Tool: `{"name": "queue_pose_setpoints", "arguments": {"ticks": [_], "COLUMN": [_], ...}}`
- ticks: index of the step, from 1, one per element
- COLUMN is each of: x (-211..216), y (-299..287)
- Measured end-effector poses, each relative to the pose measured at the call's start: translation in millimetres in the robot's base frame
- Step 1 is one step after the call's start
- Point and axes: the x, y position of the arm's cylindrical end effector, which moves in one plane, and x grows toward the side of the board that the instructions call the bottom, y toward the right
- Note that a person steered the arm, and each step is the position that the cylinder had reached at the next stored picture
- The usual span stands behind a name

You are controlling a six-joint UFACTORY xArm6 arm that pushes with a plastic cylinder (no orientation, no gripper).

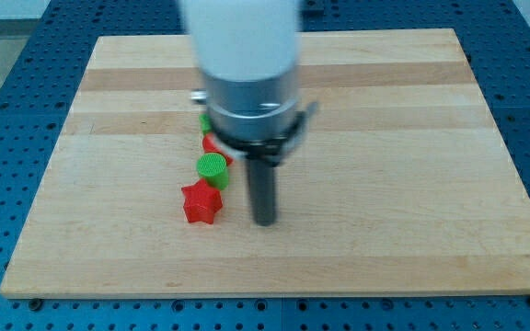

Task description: Move the arm to the top of the green star

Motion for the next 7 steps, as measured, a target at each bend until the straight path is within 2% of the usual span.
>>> {"name": "queue_pose_setpoints", "arguments": {"ticks": [1,2,4,5,7], "x": [0,-28,-49,-101,-101], "y": [38,38,38,36,36]}}
